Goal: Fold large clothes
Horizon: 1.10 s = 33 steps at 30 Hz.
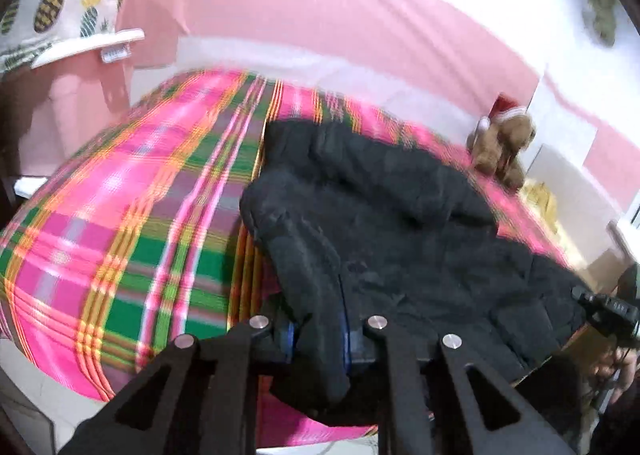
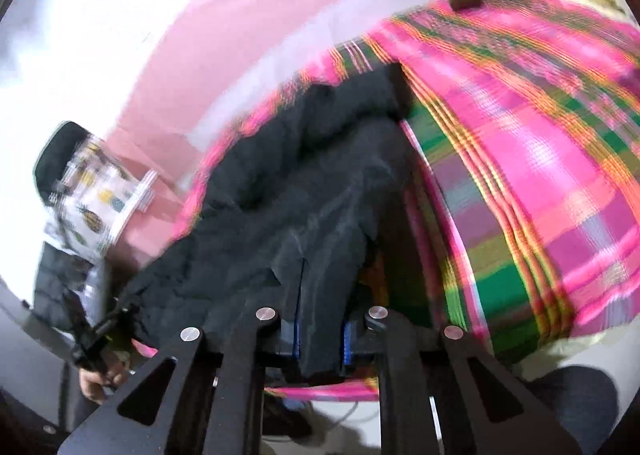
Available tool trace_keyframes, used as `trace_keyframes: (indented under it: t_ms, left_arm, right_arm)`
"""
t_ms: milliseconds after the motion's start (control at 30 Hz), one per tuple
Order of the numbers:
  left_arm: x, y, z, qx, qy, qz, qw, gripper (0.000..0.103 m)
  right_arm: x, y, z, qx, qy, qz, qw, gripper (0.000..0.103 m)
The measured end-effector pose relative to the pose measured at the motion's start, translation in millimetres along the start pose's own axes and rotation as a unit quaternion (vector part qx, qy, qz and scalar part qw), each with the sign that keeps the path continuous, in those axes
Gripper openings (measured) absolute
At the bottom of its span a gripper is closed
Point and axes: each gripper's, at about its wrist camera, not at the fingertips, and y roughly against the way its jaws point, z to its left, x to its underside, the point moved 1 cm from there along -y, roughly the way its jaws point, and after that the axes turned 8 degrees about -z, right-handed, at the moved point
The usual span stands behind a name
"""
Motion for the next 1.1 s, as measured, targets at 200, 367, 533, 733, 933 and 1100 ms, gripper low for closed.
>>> trace_keyframes:
  t_ms: [200, 367, 533, 733, 933, 1100]
  left_arm:
    - [-19.2, 46.1, -3.2, 0.031, 0.029, -0.044, 0.9981, 0.016]
    - [-34.8, 50.4, -10.5, 0.044, 0.035, -0.061, 0.9966, 0.017]
    - [-65.2, 32.5, -12.9, 0.055, 0.038, -0.080, 0.9945, 0.017]
    - [-111.2, -27.0, -13.8, 0.048, 0.040, -0.079, 0.9950, 0.017]
    - [-146.5, -112.3, -13.7, 0.024, 0.037, -0.047, 0.9980, 0.017]
    - [-149.8, -192.9, -4.4, -0.001, 0.043, 0.008, 0.9991, 0.018]
  right_arm:
    - [-12.8, 52.0, 27.3, -0.044, 0.004, -0.063, 0.997, 0.013]
    - [-22.2, 62.6, 34.0, -0.055, -0.003, -0.090, 0.994, 0.013]
    - [-55.3, 52.1, 37.5, -0.059, -0.007, -0.113, 0.992, 0.014]
    - [-102.6, 10.8, 36.8, -0.044, 0.002, -0.112, 0.993, 0.014]
    - [-153.6, -54.7, 31.1, -0.007, -0.002, -0.086, 0.996, 0.015]
    - [-180.1, -121.1, 13.6, 0.038, -0.013, -0.039, 0.998, 0.017]
